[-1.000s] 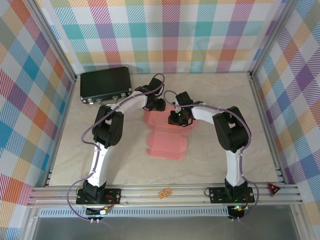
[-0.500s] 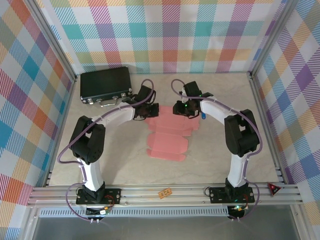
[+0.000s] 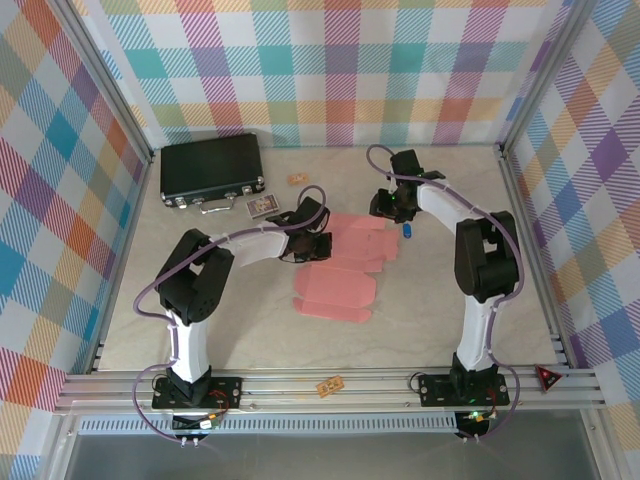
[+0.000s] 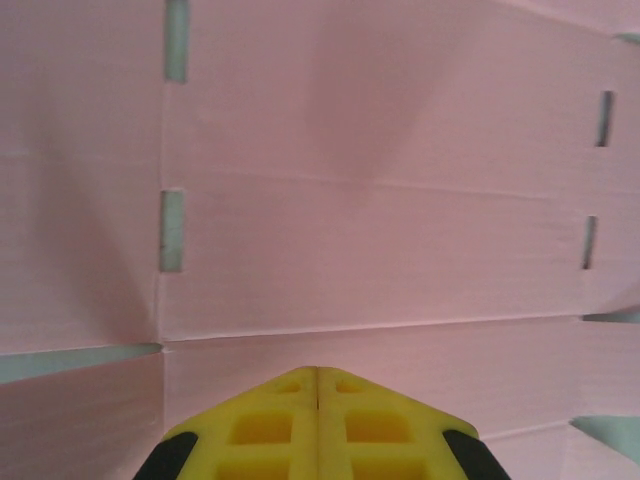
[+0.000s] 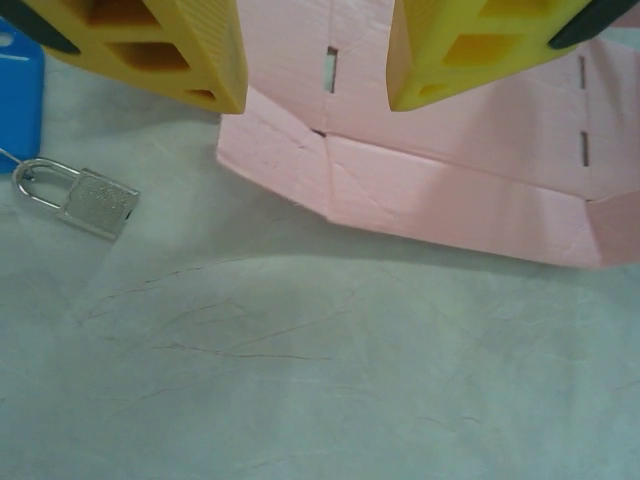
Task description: Fold the paper box
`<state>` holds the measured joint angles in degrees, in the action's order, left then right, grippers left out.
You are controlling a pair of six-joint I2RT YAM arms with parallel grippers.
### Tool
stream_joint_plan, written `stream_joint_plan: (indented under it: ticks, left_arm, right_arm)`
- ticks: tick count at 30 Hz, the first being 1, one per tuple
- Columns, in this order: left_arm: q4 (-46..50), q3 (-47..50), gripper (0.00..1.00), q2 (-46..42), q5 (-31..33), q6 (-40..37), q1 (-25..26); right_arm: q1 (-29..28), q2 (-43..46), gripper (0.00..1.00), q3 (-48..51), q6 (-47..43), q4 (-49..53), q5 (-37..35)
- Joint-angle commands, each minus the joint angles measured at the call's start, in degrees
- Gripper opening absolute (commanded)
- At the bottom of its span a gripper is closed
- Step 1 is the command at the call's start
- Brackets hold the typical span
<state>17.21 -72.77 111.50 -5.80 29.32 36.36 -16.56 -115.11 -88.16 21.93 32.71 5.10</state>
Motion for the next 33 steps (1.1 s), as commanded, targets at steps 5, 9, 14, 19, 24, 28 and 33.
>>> stream_joint_plan:
  ticks: [5, 9, 14, 19, 24, 28, 33]
  left_arm:
    - [0.28, 2.22, 0.0, 1.44, 1.98, 5.04, 0.25]
    - [0.44, 2.81, 0.0, 1.48, 2.06, 6.03, 0.29]
    - [-0.14, 3.68, 0.0, 1.61, 1.85, 6.64, 0.31]
    - [-0.34, 3.78, 0.0, 1.59, 1.5, 6.71, 0.38]
    - [-0.43, 3.6, 0.0, 1.91, 1.35, 6.67, 0.38]
    - [-0.34, 3.43, 0.0, 2.26, 1.19, 6.7, 0.38]
    - [-0.29, 3.27, 0.0, 2.5, 1.1, 6.7, 0.38]
  right_arm:
    - [0.12, -3.34, 0.42, -3.2, -0.97, 3.39, -1.78]
    - [0.12, -3.86, 0.42, -3.17, 0.17, 3.55, -3.91]
    - [0.08, -5.02, 0.42, -4.07, -0.5, 3.22, -1.45]
    - [0.12, -5.92, 0.41, -5.17, -0.68, 3.37, 0.72]
    - [0.04, -4.98, 0.39, -5.19, -1.27, 2.58, 3.17]
    - [0.04, -3.81, 0.37, -4.66, -1.85, 1.39, 5.31]
    - [0.03, -4.15, 0.37, -4.74, -2.27, -0.11, 10.17]
